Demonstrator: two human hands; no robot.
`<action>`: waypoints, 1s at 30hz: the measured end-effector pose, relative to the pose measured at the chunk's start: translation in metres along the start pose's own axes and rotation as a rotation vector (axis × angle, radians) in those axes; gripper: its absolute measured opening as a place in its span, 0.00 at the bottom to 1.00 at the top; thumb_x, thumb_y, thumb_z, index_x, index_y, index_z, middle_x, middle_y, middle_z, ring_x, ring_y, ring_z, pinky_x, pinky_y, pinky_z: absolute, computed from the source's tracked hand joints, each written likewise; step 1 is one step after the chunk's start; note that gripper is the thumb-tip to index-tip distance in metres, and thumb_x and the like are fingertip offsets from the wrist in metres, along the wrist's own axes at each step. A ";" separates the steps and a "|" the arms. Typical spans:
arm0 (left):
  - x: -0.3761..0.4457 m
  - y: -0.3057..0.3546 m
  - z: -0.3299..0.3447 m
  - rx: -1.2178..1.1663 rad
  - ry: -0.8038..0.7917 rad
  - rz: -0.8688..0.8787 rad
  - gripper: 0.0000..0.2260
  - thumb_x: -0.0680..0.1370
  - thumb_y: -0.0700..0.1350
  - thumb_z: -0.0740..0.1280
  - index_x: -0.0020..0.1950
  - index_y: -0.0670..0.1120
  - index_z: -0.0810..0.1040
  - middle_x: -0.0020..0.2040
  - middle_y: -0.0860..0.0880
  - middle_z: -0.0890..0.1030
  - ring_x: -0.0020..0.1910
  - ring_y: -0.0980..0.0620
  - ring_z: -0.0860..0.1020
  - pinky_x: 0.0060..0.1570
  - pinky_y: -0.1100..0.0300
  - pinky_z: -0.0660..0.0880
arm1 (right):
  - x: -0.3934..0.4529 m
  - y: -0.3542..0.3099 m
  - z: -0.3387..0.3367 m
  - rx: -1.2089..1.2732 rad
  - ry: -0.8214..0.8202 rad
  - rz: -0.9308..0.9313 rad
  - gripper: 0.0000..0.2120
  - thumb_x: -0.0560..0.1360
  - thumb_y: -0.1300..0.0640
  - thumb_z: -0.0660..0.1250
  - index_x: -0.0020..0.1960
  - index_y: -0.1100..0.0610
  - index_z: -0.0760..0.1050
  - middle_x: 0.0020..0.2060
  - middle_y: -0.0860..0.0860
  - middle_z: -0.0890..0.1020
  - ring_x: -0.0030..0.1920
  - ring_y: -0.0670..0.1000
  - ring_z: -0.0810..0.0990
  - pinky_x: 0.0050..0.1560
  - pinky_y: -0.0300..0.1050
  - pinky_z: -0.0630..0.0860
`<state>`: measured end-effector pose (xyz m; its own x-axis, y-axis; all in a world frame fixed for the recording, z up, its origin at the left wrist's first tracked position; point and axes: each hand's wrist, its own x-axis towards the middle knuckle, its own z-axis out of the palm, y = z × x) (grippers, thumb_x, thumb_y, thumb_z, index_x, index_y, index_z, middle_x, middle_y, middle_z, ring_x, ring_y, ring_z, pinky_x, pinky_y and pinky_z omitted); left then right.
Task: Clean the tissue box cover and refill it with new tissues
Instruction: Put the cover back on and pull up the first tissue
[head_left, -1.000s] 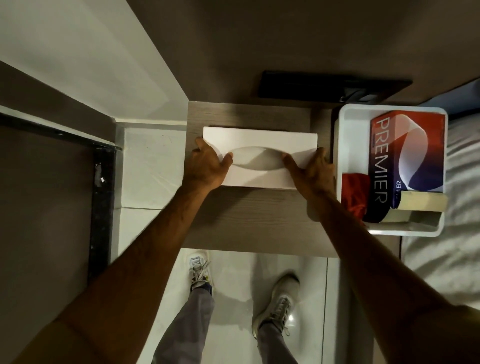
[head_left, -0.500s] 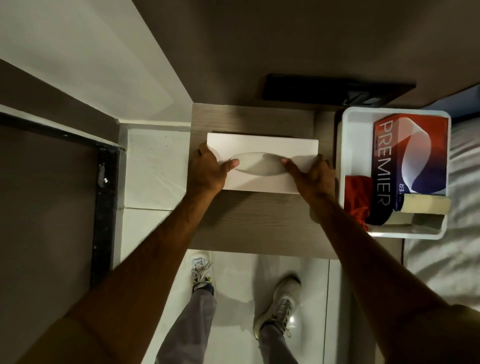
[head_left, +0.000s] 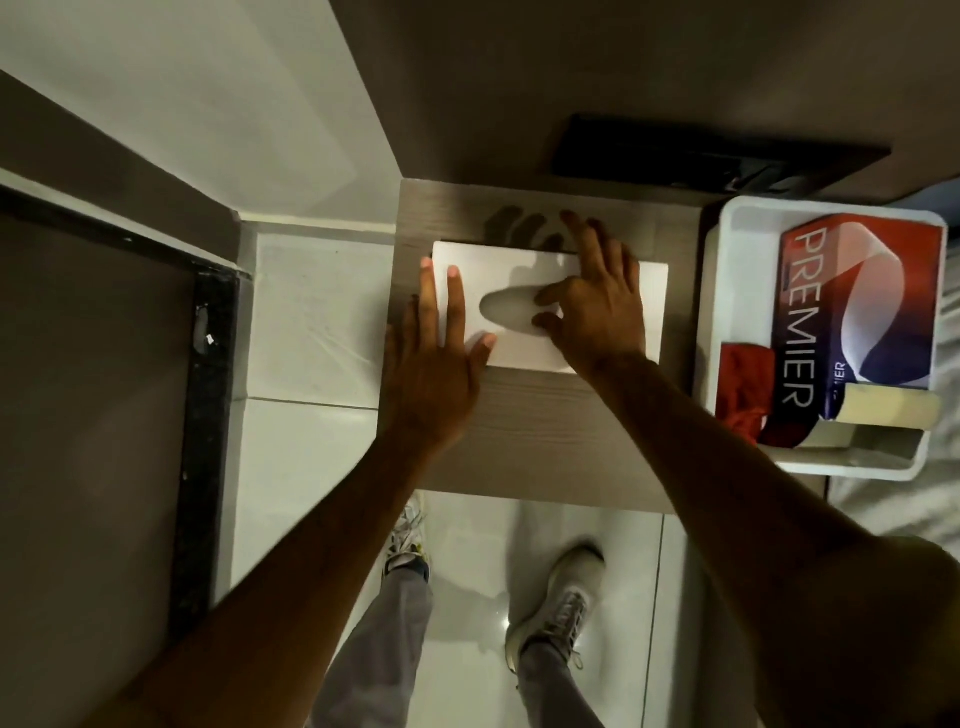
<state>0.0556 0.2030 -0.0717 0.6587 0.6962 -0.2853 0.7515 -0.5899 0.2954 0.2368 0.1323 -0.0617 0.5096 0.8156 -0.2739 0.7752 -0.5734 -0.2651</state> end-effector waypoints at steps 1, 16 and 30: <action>0.000 -0.001 0.001 -0.016 -0.002 -0.002 0.34 0.84 0.64 0.45 0.85 0.48 0.45 0.86 0.42 0.45 0.84 0.39 0.56 0.77 0.38 0.64 | 0.003 -0.001 0.001 0.001 -0.011 -0.001 0.09 0.69 0.52 0.80 0.48 0.53 0.87 0.82 0.51 0.59 0.82 0.61 0.53 0.81 0.63 0.54; 0.002 -0.005 0.007 -0.046 -0.029 -0.021 0.34 0.84 0.65 0.46 0.85 0.50 0.43 0.86 0.45 0.43 0.83 0.41 0.58 0.77 0.37 0.65 | -0.011 -0.010 -0.040 -0.019 0.061 -0.036 0.07 0.77 0.50 0.72 0.50 0.53 0.85 0.77 0.51 0.67 0.78 0.60 0.63 0.74 0.57 0.67; 0.003 -0.007 0.009 -0.052 -0.012 0.001 0.34 0.83 0.66 0.43 0.85 0.51 0.44 0.86 0.44 0.44 0.83 0.40 0.59 0.75 0.38 0.65 | -0.027 -0.008 -0.057 0.133 0.179 -0.007 0.10 0.79 0.53 0.69 0.57 0.57 0.83 0.72 0.54 0.73 0.72 0.56 0.71 0.67 0.56 0.75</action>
<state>0.0528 0.2055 -0.0833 0.6599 0.6908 -0.2954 0.7482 -0.5683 0.3425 0.2382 0.1189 0.0004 0.5719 0.8134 -0.1064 0.7289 -0.5633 -0.3891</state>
